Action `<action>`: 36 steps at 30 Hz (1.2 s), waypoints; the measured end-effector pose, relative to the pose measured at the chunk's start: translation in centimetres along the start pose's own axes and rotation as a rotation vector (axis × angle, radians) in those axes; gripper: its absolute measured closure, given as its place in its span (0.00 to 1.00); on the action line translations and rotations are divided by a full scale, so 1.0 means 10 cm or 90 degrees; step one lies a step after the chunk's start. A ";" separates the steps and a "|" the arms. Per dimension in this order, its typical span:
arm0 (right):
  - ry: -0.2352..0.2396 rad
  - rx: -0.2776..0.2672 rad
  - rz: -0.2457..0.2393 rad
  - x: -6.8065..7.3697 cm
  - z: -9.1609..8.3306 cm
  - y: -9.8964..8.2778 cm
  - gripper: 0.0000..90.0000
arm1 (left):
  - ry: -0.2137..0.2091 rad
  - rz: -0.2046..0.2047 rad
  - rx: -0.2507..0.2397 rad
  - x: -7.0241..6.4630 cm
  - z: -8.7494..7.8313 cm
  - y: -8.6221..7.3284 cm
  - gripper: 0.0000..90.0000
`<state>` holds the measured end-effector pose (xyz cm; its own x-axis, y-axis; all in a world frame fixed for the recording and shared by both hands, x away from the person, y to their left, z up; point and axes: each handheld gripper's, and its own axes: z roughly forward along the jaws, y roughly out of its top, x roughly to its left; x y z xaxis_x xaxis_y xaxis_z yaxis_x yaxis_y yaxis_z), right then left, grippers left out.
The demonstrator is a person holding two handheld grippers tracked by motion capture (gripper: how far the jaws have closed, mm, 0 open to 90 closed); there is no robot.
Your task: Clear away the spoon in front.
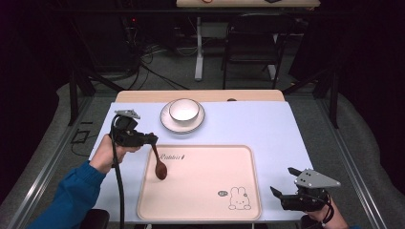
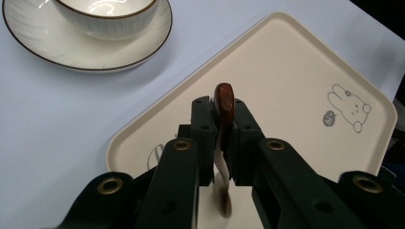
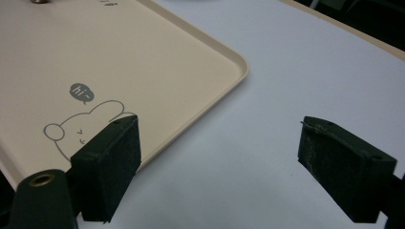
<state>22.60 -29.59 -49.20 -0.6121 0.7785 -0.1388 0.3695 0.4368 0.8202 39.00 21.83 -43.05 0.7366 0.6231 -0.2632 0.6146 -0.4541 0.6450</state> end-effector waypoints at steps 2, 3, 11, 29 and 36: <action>0.000 0.000 0.000 0.00 0.00 0.00 0.15 | -0.007 -0.013 -0.003 0.05 0.04 0.00 0.92; 0.000 0.000 0.000 0.00 0.00 0.00 0.15 | -0.003 -0.016 -0.003 0.07 0.06 0.00 0.92; -0.001 0.000 0.001 0.00 -0.01 0.00 0.15 | -0.005 -0.045 -0.017 0.12 0.25 -0.04 0.89; -0.001 0.002 0.000 0.00 0.00 0.00 0.15 | 0.017 -0.094 -0.021 0.31 0.54 -0.24 0.84; -0.001 0.003 0.001 0.00 0.00 0.00 0.15 | 0.027 -0.109 -0.011 0.34 0.68 -0.29 0.82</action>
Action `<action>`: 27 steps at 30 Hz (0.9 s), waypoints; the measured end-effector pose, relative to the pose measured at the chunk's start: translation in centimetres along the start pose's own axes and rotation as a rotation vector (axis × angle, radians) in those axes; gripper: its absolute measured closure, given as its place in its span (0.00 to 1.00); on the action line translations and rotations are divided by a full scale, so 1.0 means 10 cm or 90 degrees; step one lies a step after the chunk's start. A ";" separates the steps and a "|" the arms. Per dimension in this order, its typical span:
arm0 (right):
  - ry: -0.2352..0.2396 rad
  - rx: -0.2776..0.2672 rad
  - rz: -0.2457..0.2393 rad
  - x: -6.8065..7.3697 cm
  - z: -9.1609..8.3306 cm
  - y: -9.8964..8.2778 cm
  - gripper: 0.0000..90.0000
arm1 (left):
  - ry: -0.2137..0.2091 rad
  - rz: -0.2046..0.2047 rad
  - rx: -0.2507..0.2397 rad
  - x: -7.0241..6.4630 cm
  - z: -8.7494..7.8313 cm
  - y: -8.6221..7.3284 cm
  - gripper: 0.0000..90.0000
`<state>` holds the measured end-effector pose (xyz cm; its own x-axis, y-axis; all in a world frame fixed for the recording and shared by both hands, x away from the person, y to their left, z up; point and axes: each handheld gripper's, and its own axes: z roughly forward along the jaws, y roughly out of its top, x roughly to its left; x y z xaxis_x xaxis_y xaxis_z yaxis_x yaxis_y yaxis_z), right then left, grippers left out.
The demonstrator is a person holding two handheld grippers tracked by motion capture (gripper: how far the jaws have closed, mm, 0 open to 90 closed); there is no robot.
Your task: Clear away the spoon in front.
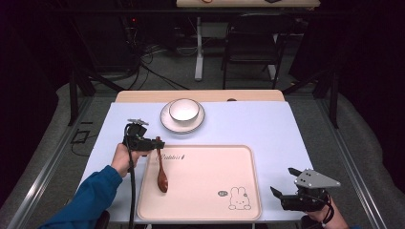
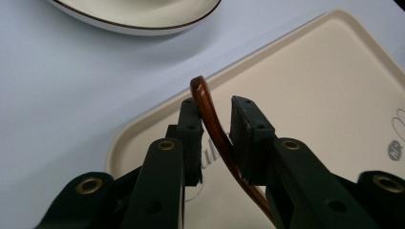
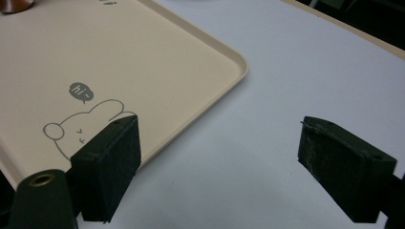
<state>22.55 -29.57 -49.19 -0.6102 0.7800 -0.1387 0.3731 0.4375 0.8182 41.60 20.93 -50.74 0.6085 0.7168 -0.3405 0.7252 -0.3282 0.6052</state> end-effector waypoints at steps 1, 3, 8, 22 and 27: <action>0.000 0.000 0.000 0.00 0.00 0.00 0.15 | 0.001 -0.004 0.002 0.00 0.03 -0.01 0.82; -0.001 0.000 0.000 0.00 0.00 0.00 0.15 | 0.004 -0.002 0.009 0.00 0.07 -0.02 0.82; -0.001 -0.001 0.000 0.00 -0.01 0.00 0.15 | 0.013 -0.015 0.014 0.03 0.14 -0.04 0.82; -0.001 0.000 0.001 0.00 0.00 0.00 0.15 | 0.037 -0.026 0.027 0.06 0.32 -0.06 0.80; -0.001 0.000 -0.001 0.00 -0.01 0.00 0.15 | 0.055 -0.014 0.029 0.06 0.36 -0.05 0.77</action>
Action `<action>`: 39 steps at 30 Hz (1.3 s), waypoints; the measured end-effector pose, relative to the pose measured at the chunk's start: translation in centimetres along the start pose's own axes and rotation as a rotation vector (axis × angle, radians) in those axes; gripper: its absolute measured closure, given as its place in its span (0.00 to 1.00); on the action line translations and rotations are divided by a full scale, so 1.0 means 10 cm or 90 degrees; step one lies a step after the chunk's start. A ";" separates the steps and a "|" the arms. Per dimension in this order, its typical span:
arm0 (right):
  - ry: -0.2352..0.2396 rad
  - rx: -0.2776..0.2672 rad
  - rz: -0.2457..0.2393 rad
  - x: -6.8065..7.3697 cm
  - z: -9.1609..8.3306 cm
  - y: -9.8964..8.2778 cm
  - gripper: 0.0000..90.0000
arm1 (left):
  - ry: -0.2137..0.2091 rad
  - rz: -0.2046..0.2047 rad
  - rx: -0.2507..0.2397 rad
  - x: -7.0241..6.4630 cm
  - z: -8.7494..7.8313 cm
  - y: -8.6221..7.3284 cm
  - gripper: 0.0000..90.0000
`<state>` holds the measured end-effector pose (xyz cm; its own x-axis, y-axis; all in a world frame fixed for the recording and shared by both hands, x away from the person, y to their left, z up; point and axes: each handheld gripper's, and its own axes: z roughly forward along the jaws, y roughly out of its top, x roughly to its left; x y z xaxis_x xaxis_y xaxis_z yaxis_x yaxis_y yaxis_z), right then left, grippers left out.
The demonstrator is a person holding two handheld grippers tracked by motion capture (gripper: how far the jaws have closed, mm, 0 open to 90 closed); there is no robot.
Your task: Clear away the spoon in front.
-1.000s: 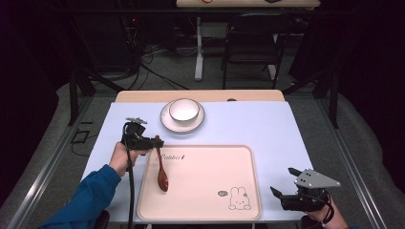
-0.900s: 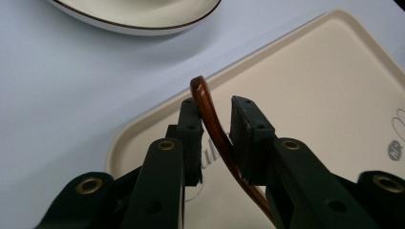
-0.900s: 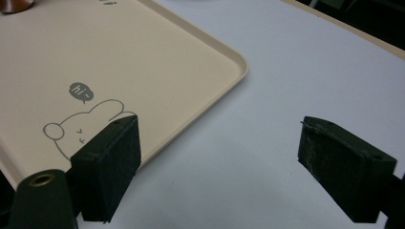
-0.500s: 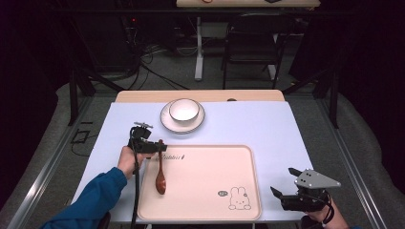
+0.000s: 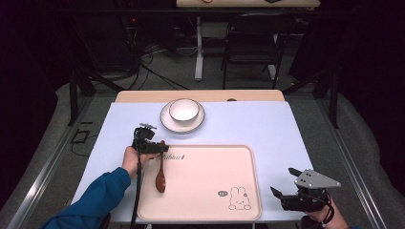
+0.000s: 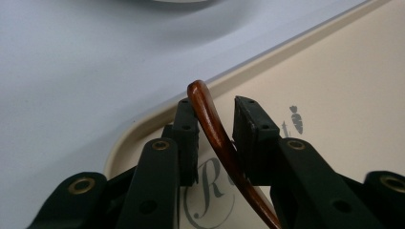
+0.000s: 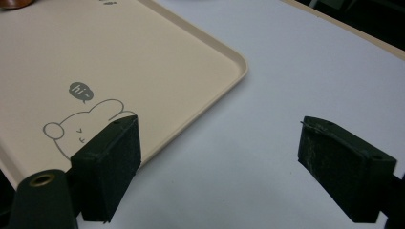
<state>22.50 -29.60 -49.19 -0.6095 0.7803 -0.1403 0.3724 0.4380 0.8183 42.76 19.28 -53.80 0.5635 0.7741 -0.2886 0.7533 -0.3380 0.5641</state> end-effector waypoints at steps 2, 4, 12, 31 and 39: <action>0.000 0.000 0.001 0.00 0.00 0.00 0.15 | 0.004 0.008 0.002 -0.01 0.02 0.00 0.74; 0.001 0.000 0.000 0.00 0.00 0.00 0.15 | 0.003 0.013 0.007 -0.01 0.03 0.00 0.71; 0.000 -0.002 0.000 0.00 0.00 0.00 0.15 | 0.012 0.018 0.008 -0.02 0.03 0.00 0.51; -0.001 -0.005 0.000 0.00 -0.01 0.00 0.15 | 0.086 0.152 -0.084 -0.38 -0.47 0.06 0.12; -0.001 -0.007 0.002 0.00 -0.01 0.00 0.15 | 0.088 0.180 -0.132 -0.54 -0.77 0.04 0.08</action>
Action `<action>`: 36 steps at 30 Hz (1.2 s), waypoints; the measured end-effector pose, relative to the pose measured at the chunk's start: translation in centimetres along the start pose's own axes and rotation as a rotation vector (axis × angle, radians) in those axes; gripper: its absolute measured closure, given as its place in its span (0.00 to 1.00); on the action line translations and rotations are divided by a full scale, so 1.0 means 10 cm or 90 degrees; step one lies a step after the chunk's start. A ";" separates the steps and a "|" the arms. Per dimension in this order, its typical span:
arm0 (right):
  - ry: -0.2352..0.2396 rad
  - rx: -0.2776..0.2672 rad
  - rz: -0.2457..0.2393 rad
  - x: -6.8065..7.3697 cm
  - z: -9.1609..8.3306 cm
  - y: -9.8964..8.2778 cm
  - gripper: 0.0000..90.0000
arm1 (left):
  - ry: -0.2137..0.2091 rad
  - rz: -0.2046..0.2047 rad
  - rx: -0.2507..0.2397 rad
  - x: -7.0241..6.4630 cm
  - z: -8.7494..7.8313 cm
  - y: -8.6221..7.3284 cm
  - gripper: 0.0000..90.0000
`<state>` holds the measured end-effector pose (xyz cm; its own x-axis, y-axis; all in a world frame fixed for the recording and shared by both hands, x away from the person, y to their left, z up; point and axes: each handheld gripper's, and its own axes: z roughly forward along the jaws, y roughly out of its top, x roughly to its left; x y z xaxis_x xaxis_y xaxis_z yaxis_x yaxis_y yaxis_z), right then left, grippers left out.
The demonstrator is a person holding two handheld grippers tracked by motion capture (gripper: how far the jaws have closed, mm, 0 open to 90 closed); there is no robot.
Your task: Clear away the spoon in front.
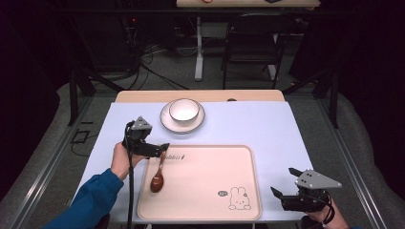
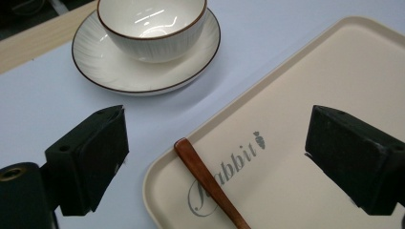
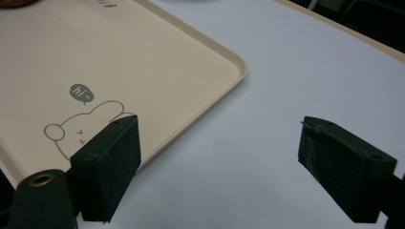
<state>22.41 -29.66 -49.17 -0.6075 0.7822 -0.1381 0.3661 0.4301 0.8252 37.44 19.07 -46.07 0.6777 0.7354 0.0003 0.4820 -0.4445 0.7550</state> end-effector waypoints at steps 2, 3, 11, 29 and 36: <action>0.000 -0.001 0.001 0.00 0.00 0.00 0.15 | -0.002 0.008 -0.006 -0.03 -0.07 0.01 0.06; -0.001 -0.001 0.001 0.00 0.00 0.00 0.15 | 0.000 0.013 -0.010 -0.06 -0.11 0.02 0.06; -0.001 -0.002 0.001 0.00 0.00 0.00 0.15 | 0.023 0.037 -0.037 -0.14 -0.33 0.02 0.04; 0.000 -0.001 0.001 0.00 0.00 0.00 0.15 | 0.052 0.027 -0.060 -0.22 -0.71 -0.26 0.02; 0.001 0.000 0.001 0.00 0.00 0.00 0.15 | 0.057 0.023 -0.055 -0.28 -0.78 -0.41 0.02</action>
<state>22.42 -29.67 -49.17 -0.6079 0.7823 -0.1360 0.3668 0.4286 0.8257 29.26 22.87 -44.08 0.6395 0.7642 0.0842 0.4058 -0.4286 0.8072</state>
